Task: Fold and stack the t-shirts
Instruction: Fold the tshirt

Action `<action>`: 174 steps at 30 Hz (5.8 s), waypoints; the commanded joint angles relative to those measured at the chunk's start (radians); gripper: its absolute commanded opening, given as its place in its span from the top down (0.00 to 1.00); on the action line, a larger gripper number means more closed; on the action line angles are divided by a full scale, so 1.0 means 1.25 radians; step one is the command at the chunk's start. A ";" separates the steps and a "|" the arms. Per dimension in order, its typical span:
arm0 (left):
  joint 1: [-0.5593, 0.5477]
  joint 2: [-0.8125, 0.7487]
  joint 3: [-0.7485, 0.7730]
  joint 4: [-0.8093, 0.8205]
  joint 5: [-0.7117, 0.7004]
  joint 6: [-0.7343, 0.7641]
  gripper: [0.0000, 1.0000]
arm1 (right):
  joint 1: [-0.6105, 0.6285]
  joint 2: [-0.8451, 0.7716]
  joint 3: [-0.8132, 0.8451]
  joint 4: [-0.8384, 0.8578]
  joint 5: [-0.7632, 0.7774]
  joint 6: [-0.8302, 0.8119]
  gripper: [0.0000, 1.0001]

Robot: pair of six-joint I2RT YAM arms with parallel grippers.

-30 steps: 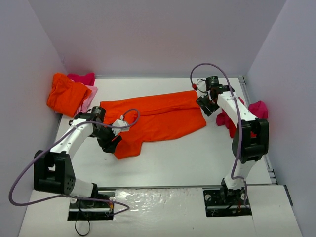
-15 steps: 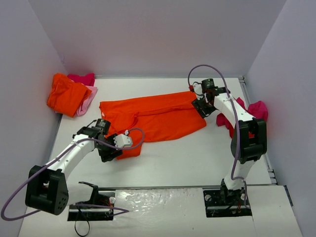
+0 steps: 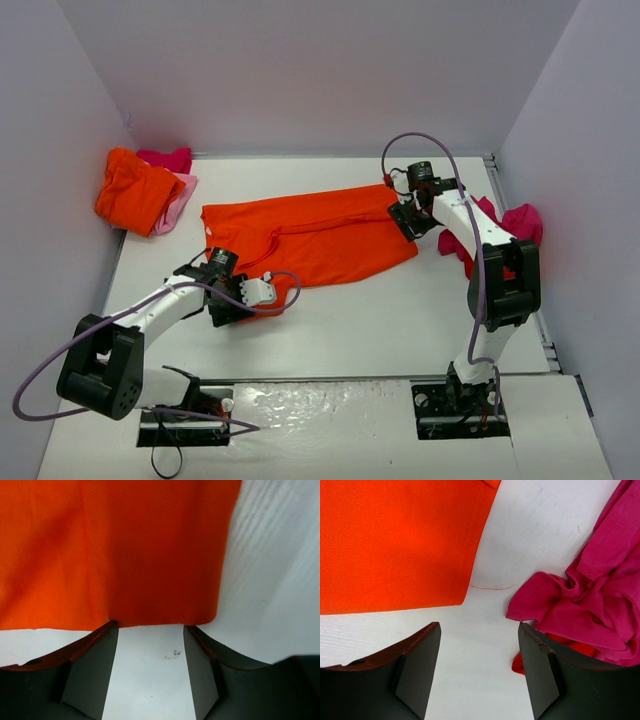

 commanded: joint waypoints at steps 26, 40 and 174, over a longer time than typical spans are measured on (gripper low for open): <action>-0.050 -0.014 0.153 -0.010 0.012 -0.048 1.00 | 0.010 0.020 0.004 0.002 0.003 0.019 0.40; -0.015 0.043 0.213 0.015 0.050 -0.092 0.30 | 0.019 0.023 -0.021 0.016 0.007 0.012 0.40; 0.144 0.095 0.422 0.043 0.115 -0.083 0.32 | 0.136 -0.107 0.029 -0.119 0.028 -0.098 0.47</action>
